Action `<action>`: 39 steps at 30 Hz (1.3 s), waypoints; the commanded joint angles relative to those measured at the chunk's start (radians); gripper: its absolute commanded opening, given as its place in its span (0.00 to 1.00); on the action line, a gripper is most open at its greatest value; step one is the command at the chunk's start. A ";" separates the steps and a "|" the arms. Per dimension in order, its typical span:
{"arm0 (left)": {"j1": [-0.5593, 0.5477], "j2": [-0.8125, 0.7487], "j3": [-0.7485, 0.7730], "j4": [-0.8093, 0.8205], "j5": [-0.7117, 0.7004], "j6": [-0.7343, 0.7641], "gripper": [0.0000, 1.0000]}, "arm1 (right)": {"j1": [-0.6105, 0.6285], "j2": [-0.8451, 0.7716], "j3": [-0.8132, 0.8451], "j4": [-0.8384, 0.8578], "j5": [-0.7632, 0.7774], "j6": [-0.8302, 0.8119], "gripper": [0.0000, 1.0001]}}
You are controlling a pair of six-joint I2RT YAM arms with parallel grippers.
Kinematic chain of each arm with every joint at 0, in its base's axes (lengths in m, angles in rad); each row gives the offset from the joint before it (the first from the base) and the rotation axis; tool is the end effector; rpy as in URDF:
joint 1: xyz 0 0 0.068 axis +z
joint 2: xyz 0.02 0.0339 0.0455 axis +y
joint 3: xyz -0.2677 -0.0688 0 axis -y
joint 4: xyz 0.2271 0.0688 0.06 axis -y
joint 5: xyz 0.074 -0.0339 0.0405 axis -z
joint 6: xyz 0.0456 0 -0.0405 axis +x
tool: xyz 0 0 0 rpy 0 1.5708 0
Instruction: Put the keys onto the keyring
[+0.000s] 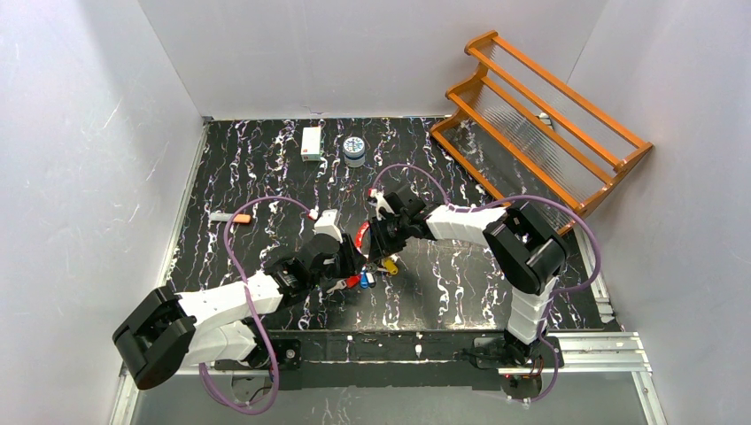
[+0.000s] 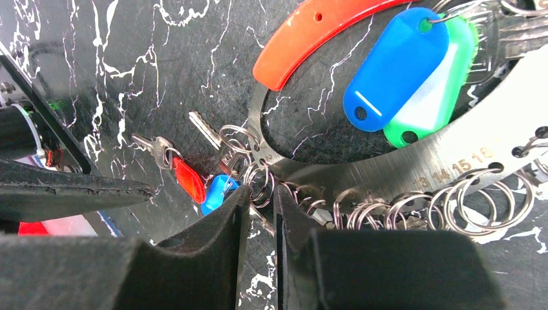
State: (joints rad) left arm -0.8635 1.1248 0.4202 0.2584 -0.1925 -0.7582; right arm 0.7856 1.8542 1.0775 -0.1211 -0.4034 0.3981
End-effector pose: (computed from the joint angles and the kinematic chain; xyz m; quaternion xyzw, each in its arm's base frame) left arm 0.1519 -0.1642 0.2024 -0.0068 0.8436 -0.3287 0.4245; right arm 0.2497 0.2752 0.1635 -0.2430 0.8947 0.3374 0.1630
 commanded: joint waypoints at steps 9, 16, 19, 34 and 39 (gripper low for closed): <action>-0.005 -0.016 0.011 -0.019 -0.024 0.012 0.31 | -0.003 0.028 0.058 0.063 -0.033 0.051 0.30; -0.005 -0.029 0.006 -0.024 -0.028 0.010 0.31 | -0.003 0.058 0.075 0.071 -0.039 0.079 0.31; -0.005 -0.035 0.003 -0.028 -0.030 0.010 0.31 | -0.003 0.076 0.088 0.069 -0.040 0.086 0.28; -0.005 -0.063 0.008 -0.059 -0.051 0.019 0.31 | -0.003 -0.011 0.060 0.044 -0.027 0.022 0.03; -0.005 -0.070 0.025 -0.087 -0.062 0.037 0.31 | -0.003 -0.070 0.030 0.033 -0.025 -0.033 0.07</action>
State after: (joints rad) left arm -0.8635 1.0824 0.4202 0.2100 -0.2142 -0.7483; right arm 0.7856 1.8736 1.1286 -0.0814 -0.4274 0.4255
